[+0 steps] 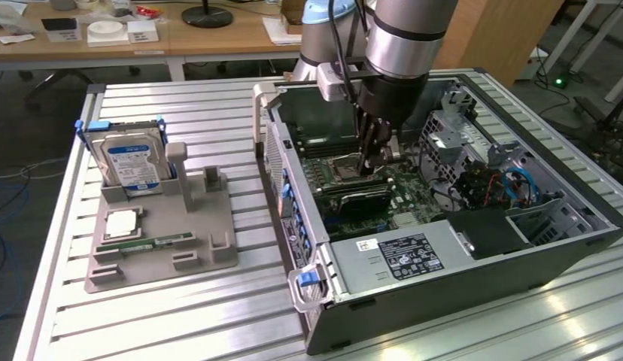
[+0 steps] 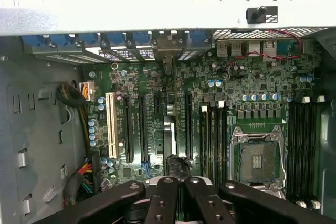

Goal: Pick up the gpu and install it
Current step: 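Press down on the gpu until it lock into place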

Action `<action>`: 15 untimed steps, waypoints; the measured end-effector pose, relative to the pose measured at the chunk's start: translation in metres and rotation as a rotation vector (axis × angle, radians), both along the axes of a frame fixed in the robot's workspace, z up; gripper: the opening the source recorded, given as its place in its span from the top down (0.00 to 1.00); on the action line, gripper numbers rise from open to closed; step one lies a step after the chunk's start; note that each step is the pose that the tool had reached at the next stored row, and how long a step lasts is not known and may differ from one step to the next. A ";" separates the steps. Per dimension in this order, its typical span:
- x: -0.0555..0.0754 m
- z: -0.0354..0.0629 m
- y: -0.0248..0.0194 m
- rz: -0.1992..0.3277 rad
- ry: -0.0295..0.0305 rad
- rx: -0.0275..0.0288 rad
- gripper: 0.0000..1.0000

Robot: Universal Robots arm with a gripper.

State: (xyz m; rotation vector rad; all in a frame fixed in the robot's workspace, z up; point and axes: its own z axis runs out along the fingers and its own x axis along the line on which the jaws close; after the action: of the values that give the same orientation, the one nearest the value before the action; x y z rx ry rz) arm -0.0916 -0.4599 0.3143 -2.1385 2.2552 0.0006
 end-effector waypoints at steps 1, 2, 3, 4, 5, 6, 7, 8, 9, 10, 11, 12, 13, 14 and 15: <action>0.000 0.0000 0.0000 0.000 0.0000 0.0000 0.89; 0.000 0.0000 0.0000 0.000 0.0000 0.0000 0.89; 0.000 0.0000 0.0000 0.000 0.0000 0.0000 0.89; 0.000 0.0000 0.0000 0.000 0.0000 0.0000 0.89; 0.000 -0.0001 0.0000 0.000 0.0001 -0.0002 0.89; -0.001 -0.0004 0.0000 0.000 0.0001 -0.0002 0.89; -0.003 -0.0009 0.0000 0.000 0.0001 -0.0002 0.89; -0.004 -0.0018 0.0000 0.000 0.0000 0.0000 0.89; -0.005 -0.0025 0.0000 0.001 -0.0001 0.0000 0.89; -0.007 -0.0031 0.0000 0.001 -0.0001 0.0000 0.89; -0.009 -0.0041 0.0000 0.001 -0.0003 0.0000 0.89; -0.010 -0.0051 0.0002 0.001 -0.0006 0.0001 0.89; -0.010 -0.0063 0.0005 0.001 -0.0008 0.0001 0.89; -0.011 -0.0075 0.0007 0.002 -0.0009 0.0000 0.89; -0.011 -0.0090 0.0009 0.002 -0.0010 0.0001 0.89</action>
State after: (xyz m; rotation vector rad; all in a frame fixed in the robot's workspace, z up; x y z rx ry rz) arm -0.1027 -0.4591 0.3053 -2.1405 2.2523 -0.0003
